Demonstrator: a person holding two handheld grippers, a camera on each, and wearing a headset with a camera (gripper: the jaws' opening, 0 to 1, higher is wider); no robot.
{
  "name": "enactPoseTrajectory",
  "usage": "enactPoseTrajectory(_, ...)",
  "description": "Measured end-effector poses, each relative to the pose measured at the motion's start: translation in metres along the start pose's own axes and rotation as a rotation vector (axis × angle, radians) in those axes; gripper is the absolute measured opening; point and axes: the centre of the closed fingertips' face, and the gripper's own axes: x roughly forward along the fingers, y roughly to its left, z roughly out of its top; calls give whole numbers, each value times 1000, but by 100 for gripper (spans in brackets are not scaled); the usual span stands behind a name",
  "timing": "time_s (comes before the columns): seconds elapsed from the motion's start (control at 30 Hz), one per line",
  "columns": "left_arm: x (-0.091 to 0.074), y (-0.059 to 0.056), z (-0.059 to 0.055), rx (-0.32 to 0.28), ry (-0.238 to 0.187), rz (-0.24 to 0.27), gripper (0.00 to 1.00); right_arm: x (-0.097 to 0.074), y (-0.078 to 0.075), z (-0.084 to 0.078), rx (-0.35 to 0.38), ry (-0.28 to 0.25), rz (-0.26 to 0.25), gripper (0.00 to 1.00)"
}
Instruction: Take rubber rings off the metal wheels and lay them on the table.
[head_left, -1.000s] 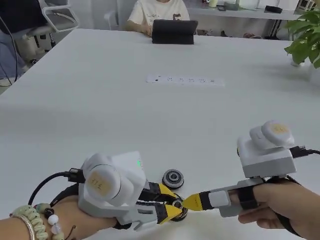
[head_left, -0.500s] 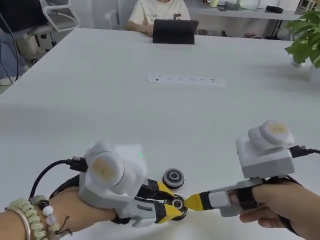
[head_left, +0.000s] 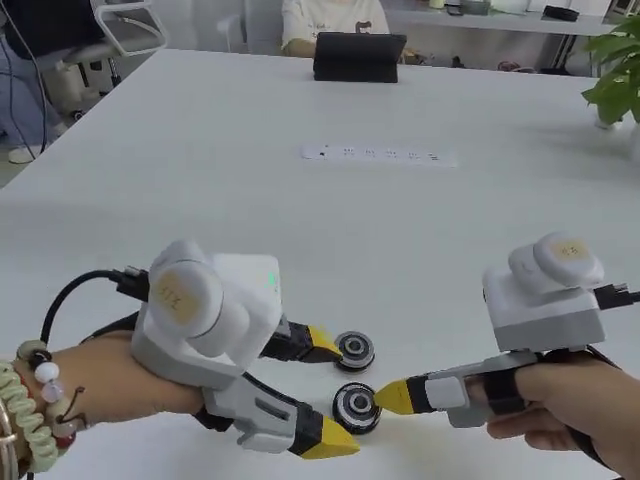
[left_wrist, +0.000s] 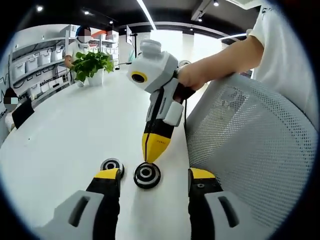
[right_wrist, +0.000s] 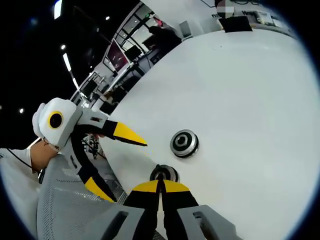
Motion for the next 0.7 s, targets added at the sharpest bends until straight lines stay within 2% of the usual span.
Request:
enactPoseTrajectory(0.07, -7, -3, 3, 19, 4, -15, 59, -1, 2, 2, -2, -7, 4, 0)
enactPoseTrajectory(0.17, -17, -5, 6, 52, 10, -19, 60, -3, 4, 4, -3, -18, 9, 0)
enactPoseTrajectory(0.3, -36, -3, 10, 44, -6, -7, 65, -4, 5, 3, -11, -16, -5, 0)
enactPoseTrajectory(0.4, -54, 1, 10, 20, -23, 31, 71, -5, 9, 6, -22, -20, 2, 0)
enactPoseTrajectory(0.53, -77, 7, 10, -4, -47, 93, 73, -5, 12, 8, -32, -27, 9, 0)
enactPoseTrajectory(0.7, -98, 11, 3, -49, -61, 152, 78, -6, 13, 11, -31, -37, 15, 0)
